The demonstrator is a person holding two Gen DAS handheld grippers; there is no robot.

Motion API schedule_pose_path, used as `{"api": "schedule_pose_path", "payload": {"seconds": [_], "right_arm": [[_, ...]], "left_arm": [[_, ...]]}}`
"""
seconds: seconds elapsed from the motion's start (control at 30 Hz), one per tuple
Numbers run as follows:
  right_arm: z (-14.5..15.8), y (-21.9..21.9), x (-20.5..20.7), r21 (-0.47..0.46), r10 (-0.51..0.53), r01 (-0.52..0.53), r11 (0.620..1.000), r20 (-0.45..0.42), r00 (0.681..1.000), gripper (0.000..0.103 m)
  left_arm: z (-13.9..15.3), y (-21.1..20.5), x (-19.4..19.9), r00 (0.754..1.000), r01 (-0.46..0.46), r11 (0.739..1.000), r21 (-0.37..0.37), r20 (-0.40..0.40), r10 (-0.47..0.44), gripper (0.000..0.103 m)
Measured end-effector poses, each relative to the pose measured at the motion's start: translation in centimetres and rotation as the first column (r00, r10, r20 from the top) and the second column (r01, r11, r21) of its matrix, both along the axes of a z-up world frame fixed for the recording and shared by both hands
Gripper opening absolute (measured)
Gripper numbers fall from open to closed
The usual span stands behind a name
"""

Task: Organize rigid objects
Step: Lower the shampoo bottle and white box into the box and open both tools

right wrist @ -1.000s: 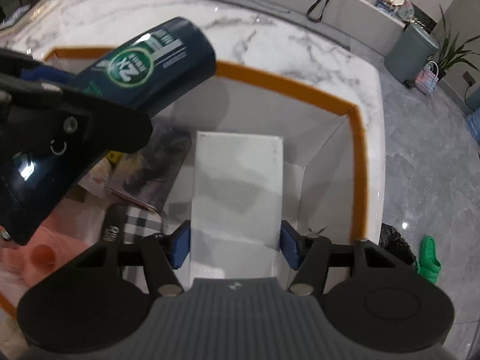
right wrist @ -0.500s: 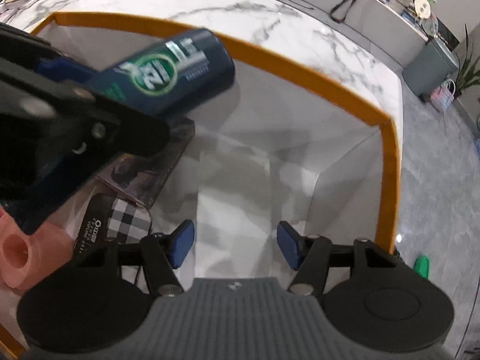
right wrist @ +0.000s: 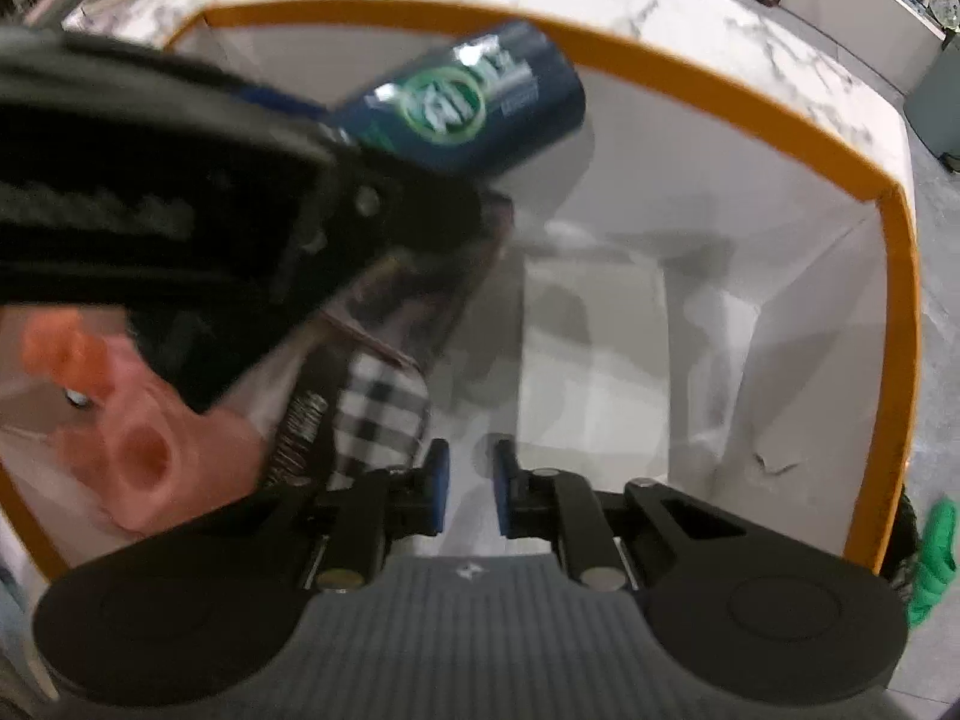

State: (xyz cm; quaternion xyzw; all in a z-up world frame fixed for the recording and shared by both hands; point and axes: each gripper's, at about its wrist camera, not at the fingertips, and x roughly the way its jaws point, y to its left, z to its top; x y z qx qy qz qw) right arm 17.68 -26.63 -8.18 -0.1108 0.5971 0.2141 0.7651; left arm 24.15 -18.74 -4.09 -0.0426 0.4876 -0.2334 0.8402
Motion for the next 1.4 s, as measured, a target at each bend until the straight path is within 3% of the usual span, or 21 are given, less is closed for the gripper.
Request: {"api": "schedule_pose_path", "payload": {"seconds": [0.1, 0.43, 0.57, 0.67, 0.87, 1.17, 1.4], "right_arm": [[-0.2, -0.3, 0.2, -0.02, -0.04, 0.04, 0.999, -0.001, 0.999, 0.0], [0.4, -1.7, 0.3, 0.004, -0.178, 0.178, 0.984, 0.057, 0.982, 0.0], [1.6, -1.6, -0.6, 0.026, -0.146, 0.144, 0.989, 0.085, 0.986, 0.001], [2.4, -1.8, -1.1, 0.019, -0.136, 0.135, 0.991, 0.102, 0.985, 0.011], [4.0, -1.3, -1.8, 0.037, -0.118, 0.114, 0.993, 0.123, 0.985, 0.011], [3.4, -1.9, -2.2, 0.046, -0.088, 0.082, 0.996, 0.143, 0.986, 0.017], [3.7, -1.8, -2.6, 0.05, -0.085, 0.078, 0.996, 0.147, 0.985, 0.022]], "left_arm": [[0.0, -0.4, -0.1, 1.0, 0.004, 1.0, 0.004, 0.003, -0.004, 0.042], [-0.5, -2.1, -0.2, 0.999, -0.008, 1.0, -0.022, -0.032, 0.008, 0.042], [-1.2, -2.7, 0.1, 0.997, -0.041, 0.999, -0.024, -0.063, 0.04, 0.042], [-1.9, -3.4, 0.1, 0.994, -0.066, 0.998, 0.003, -0.089, 0.066, 0.042], [-3.2, -4.8, 0.1, 0.984, -0.104, 0.994, 0.021, -0.145, 0.106, 0.041], [-4.7, -5.3, 0.2, 0.97, -0.136, 0.99, 0.028, -0.201, 0.139, 0.041], [-4.1, -5.3, 0.4, 0.969, -0.138, 0.99, 0.007, -0.208, 0.137, 0.041]]}}
